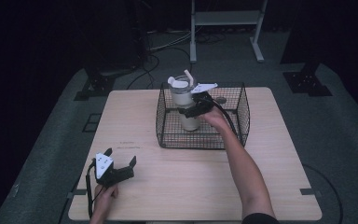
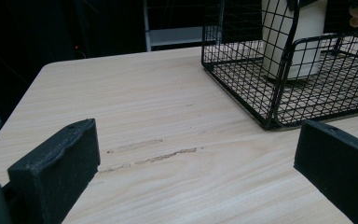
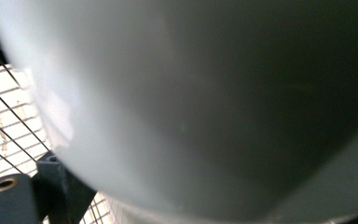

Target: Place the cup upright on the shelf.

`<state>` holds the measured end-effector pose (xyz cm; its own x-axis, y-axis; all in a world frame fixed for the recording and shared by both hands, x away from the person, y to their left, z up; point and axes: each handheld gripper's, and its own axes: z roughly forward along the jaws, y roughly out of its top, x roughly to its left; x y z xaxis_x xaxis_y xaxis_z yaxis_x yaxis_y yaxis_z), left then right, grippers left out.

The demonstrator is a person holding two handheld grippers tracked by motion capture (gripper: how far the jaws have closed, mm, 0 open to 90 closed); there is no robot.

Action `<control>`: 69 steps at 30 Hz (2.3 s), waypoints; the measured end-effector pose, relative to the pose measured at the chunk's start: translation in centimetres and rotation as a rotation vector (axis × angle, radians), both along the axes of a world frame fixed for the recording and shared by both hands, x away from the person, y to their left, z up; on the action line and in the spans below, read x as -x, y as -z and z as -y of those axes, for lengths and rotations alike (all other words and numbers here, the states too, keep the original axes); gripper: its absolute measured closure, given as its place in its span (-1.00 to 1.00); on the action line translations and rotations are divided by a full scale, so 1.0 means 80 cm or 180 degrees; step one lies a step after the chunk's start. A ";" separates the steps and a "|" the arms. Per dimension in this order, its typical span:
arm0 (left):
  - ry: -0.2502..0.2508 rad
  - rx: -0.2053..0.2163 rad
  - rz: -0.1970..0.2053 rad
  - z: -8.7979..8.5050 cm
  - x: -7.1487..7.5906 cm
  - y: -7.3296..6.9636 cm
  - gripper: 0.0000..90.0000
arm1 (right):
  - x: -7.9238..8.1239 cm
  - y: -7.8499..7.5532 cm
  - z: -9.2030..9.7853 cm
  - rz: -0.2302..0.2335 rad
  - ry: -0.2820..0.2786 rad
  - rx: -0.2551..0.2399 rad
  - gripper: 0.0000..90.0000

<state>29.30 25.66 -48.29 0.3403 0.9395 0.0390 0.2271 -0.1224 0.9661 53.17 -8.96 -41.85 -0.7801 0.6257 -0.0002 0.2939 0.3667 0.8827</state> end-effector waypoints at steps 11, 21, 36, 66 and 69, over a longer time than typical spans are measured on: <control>0.0007 -0.0009 0.0004 0.000 0.000 0.000 -1.00 | 0.004 0.002 0.005 0.0069 -0.0044 0.0024 -0.83; 0.0014 -0.0010 0.0013 0.001 0.000 0.000 -1.00 | 0.006 0.002 0.013 0.0028 -0.0090 0.0079 -0.83; 0.0013 -0.0016 0.0008 0.002 0.000 0.000 -1.00 | 0.015 -0.003 0.026 0.0028 -0.0139 0.0211 -0.82; 0.0032 -0.0052 0.0017 0.003 0.000 0.000 -1.00 | 0.040 -0.015 0.052 -0.0016 -0.0107 0.0364 -0.81; 0.0032 -0.0055 0.0024 0.003 0.000 0.001 -1.00 | 0.046 -0.024 0.057 -0.0043 -0.0100 0.0326 -0.81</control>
